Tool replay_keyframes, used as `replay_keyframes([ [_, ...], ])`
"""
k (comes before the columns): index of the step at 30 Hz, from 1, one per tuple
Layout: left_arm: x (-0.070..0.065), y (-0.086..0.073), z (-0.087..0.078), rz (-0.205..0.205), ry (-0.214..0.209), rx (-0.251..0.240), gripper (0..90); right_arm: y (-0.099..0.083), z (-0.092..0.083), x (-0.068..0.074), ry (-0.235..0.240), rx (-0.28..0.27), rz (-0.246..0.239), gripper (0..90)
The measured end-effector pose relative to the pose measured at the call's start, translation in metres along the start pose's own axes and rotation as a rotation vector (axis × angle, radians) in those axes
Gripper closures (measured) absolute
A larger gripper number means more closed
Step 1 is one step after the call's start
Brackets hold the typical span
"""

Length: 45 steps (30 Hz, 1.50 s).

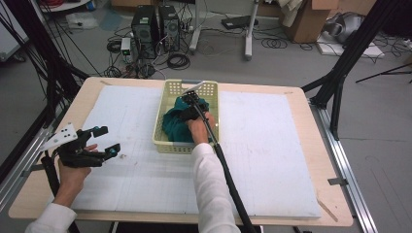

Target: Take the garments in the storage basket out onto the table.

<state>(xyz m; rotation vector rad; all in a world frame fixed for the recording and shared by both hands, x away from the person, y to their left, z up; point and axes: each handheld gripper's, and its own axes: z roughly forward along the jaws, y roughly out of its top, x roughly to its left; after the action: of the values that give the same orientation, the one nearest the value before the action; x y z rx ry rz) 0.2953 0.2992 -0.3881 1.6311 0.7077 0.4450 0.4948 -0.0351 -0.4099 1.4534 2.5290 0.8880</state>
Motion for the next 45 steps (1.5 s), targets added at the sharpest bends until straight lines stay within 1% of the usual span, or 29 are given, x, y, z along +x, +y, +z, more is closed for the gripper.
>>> replay_keyframes([
  [7,0.000,0.000,0.000,-0.002,0.002,-0.001,13.1,0.003,-0.009,-0.001,0.024,-0.005,0.018,71.9],
  [11,0.000,0.000,0.000,-0.001,0.004,0.002,13.1,0.006,-0.018,0.000,0.037,-0.025,0.016,72.2],
  [12,0.000,0.000,0.000,0.000,0.003,0.002,13.1,0.007,-0.021,0.000,0.039,-0.036,0.008,72.2],
  [13,0.000,0.000,0.000,0.000,0.002,0.003,13.1,0.008,-0.024,0.001,0.044,-0.047,0.008,72.2],
  [15,0.000,0.000,0.001,0.000,0.001,0.002,13.1,0.011,-0.030,0.001,0.047,-0.051,0.012,72.3],
  [16,0.000,0.000,0.001,0.001,0.002,0.003,13.1,0.013,-0.037,0.001,0.047,-0.064,0.003,72.3],
  [17,0.000,0.000,0.001,0.000,0.003,0.002,13.1,0.013,-0.037,0.001,0.047,-0.064,0.003,72.3],
  [19,0.000,0.000,0.001,0.000,0.003,0.003,13.1,0.017,-0.044,0.003,0.053,-0.078,-0.004,72.3],
  [21,0.000,0.000,0.000,-0.001,0.004,0.003,13.1,0.021,-0.052,0.005,0.055,-0.101,-0.021,72.3],
  [24,0.000,0.000,0.000,0.005,0.005,0.005,13.1,0.026,-0.064,0.007,0.055,-0.122,-0.032,72.4],
  [25,0.000,0.000,0.000,0.003,0.006,0.005,13.1,0.028,-0.068,0.008,0.053,-0.128,-0.030,72.3],
  [27,0.000,0.000,0.000,0.002,0.006,0.004,13.1,0.032,-0.077,0.009,0.054,-0.137,-0.042,72.3],
  [28,0.000,0.000,0.000,0.002,0.007,0.003,13.1,0.034,-0.083,0.010,0.053,-0.152,-0.049,72.3],
  [31,0.000,0.000,0.000,0.001,0.007,0.004,13.1,0.038,-0.095,0.011,0.054,-0.168,-0.053,72.4],
  [37,0.000,0.000,0.000,0.004,0.007,0.008,13.1,0.045,-0.121,0.011,0.054,-0.217,-0.069,72.3],
  [45,0.000,0.000,0.001,0.007,0.008,0.014,13.1,0.051,-0.152,0.008,0.055,-0.260,-0.088,72.3],
])
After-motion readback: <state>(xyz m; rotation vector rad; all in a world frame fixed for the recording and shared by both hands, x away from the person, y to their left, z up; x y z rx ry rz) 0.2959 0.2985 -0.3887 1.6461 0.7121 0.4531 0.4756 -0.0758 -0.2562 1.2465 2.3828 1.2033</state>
